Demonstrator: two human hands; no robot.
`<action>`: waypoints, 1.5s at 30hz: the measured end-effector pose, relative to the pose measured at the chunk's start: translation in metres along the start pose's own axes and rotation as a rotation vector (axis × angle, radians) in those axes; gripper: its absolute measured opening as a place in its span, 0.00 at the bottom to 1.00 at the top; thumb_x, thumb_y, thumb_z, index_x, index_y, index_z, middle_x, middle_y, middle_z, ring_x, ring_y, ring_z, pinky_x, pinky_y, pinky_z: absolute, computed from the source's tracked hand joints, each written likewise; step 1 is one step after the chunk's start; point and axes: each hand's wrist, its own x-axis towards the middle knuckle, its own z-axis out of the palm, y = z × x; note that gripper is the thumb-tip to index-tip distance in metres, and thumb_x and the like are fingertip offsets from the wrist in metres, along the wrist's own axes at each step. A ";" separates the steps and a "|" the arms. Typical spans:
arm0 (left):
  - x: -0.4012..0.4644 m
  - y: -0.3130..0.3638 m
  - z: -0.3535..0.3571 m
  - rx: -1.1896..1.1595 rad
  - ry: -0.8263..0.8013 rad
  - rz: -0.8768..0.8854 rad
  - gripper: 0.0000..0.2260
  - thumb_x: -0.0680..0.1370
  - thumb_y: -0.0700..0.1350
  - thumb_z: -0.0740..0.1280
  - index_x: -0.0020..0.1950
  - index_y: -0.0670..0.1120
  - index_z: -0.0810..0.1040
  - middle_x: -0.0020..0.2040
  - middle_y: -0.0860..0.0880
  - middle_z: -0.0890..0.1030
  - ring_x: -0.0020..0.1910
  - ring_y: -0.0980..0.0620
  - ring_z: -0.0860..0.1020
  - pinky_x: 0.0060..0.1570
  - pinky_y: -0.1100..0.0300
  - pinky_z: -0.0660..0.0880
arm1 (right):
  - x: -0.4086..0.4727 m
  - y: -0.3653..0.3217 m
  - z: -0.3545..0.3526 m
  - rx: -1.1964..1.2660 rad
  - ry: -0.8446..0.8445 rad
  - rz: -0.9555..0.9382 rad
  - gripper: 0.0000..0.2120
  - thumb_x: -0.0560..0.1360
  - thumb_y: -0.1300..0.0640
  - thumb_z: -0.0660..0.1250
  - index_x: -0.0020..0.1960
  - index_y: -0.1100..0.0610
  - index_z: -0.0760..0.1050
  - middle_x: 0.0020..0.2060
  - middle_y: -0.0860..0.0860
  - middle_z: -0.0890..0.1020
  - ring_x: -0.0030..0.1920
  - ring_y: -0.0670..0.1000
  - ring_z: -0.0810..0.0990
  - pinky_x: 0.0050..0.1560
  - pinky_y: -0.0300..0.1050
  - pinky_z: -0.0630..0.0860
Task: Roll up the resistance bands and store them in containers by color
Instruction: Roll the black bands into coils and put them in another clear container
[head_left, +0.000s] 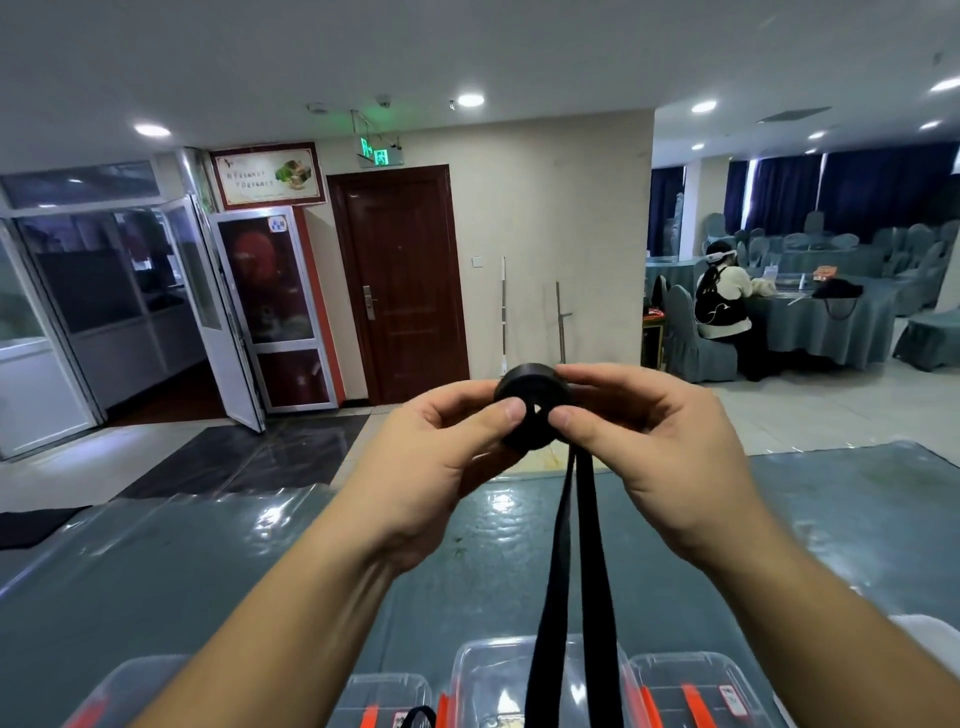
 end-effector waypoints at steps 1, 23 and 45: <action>0.000 -0.003 0.002 -0.031 0.003 -0.016 0.17 0.71 0.42 0.75 0.59 0.39 0.84 0.52 0.42 0.87 0.50 0.48 0.87 0.47 0.62 0.82 | -0.001 0.002 0.000 -0.006 0.014 -0.015 0.15 0.71 0.56 0.78 0.57 0.47 0.86 0.51 0.48 0.89 0.54 0.50 0.88 0.57 0.42 0.82; 0.005 0.008 -0.008 0.437 -0.102 -0.024 0.08 0.72 0.47 0.77 0.49 0.49 0.88 0.44 0.46 0.88 0.44 0.52 0.86 0.44 0.63 0.81 | -0.002 -0.010 -0.015 -0.105 -0.290 0.121 0.20 0.74 0.68 0.75 0.57 0.46 0.87 0.52 0.48 0.89 0.56 0.49 0.87 0.57 0.38 0.81; 0.004 -0.017 -0.006 0.268 -0.057 0.029 0.08 0.82 0.38 0.68 0.60 0.39 0.83 0.54 0.37 0.86 0.55 0.41 0.86 0.55 0.54 0.83 | -0.010 0.007 -0.018 -0.121 -0.057 0.062 0.18 0.73 0.61 0.78 0.56 0.41 0.86 0.51 0.45 0.89 0.55 0.47 0.87 0.59 0.41 0.81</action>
